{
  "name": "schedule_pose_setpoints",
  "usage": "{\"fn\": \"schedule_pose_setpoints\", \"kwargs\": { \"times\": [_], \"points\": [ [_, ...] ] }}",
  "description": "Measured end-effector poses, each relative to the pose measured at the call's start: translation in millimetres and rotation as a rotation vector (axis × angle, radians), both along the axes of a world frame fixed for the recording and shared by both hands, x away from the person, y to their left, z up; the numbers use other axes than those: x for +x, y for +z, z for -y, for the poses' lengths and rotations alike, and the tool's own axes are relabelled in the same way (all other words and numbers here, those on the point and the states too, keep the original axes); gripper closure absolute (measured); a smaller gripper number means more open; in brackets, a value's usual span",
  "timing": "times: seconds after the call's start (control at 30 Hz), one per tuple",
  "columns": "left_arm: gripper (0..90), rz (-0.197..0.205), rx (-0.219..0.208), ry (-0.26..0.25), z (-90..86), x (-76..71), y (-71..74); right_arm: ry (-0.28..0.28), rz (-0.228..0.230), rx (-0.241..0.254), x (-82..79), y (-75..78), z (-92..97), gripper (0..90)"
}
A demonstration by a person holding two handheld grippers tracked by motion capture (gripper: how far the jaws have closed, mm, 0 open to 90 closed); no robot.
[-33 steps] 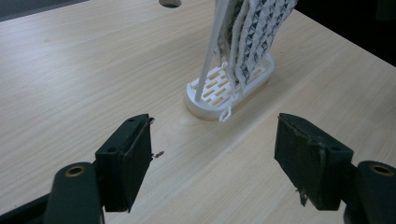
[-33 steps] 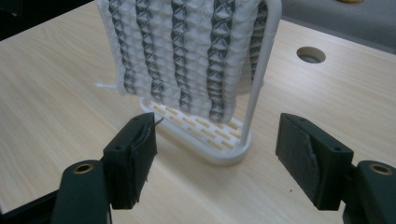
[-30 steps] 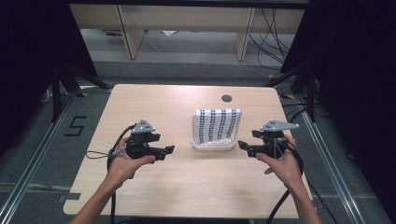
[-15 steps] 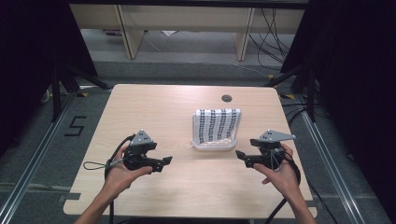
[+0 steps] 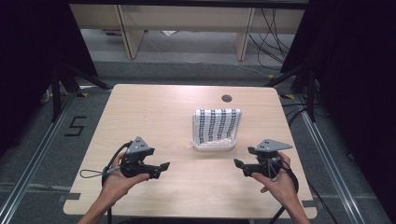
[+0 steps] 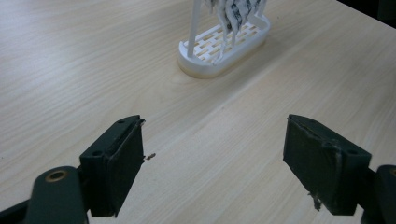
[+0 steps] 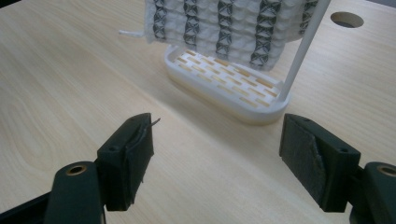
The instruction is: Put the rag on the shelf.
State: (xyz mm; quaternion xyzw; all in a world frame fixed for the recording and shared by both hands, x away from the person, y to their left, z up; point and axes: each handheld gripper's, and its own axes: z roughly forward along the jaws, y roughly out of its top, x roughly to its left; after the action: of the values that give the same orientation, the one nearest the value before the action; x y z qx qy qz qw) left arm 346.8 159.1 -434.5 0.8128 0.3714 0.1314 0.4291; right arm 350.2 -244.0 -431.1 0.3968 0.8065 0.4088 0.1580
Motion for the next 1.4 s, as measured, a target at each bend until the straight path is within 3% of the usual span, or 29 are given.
{"fn": "schedule_pose_setpoints", "kwargs": {
  "times": [0.3, 0.47, 0.53, 0.57, 0.73, 0.83, 0.87, 1.0, 1.1, 1.23, 1.27, 1.3, 1.4],
  "points": [
    [19.8, -0.011, 0.019, -0.012, -1.2, -10.4, -11.5, 0.032, 0.012, -0.018, -9.6, -8.4, -1.1, 27.0],
    [19.9, -0.015, 0.022, -0.014, -3.4, -18.4, -18.2, 0.036, -0.002, -0.013, -18.5, -13.6, -1.0, 26.9],
    [19.9, -0.023, 0.027, -0.021, -6.1, -21.4, -24.4, 0.019, -0.034, -0.002, -24.2, -17.5, -0.6, 26.5],
    [20.0, -0.023, 0.035, -0.017, -7.0, -22.9, -25.8, 0.037, -0.015, -0.017, -23.3, -19.4, 1.6, 26.4],
    [20.0, -0.019, 0.047, -0.008, -9.7, -29.4, -30.8, 0.023, -0.031, 0.010, -30.4, -24.0, 2.0, 24.6],
    [20.0, -0.021, 0.043, -0.014, -10.4, -36.0, -34.5, 0.011, -0.033, -0.006, -35.1, -26.7, 2.6, 24.1],
    [20.0, -0.020, 0.055, -0.023, -11.1, -37.4, -35.1, 0.032, -0.015, -0.017, -34.8, -28.9, 4.1, 24.1],
    [20.0, -0.003, 0.083, -0.029, -13.1, -44.4, -40.6, 0.024, -0.053, -0.017, -41.6, -36.1, 1.7, 22.0],
    [20.2, -0.001, 0.076, -0.038, -15.9, -50.8, -48.4, 0.042, -0.029, -0.037, -42.8, -43.6, 1.6, 19.7],
    [20.2, -0.006, 0.083, -0.030, -18.2, -55.2, -54.2, 0.034, -0.035, -0.050, -46.3, -48.0, 1.0, 19.7],
    [20.1, 0.000, 0.098, -0.033, -19.7, -57.3, -56.7, 0.030, -0.052, -0.043, -48.1, -48.7, 0.4, 19.6],
    [20.1, 0.003, 0.119, -0.030, -20.8, -58.9, -58.0, 0.026, -0.041, -0.043, -49.0, -49.7, 0.2, 19.7],
    [20.1, -0.003, 0.123, -0.036, -22.0, -63.1, -61.6, 0.026, -0.041, -0.059, -52.8, -52.5, 1.1, 19.7]
  ]
}}
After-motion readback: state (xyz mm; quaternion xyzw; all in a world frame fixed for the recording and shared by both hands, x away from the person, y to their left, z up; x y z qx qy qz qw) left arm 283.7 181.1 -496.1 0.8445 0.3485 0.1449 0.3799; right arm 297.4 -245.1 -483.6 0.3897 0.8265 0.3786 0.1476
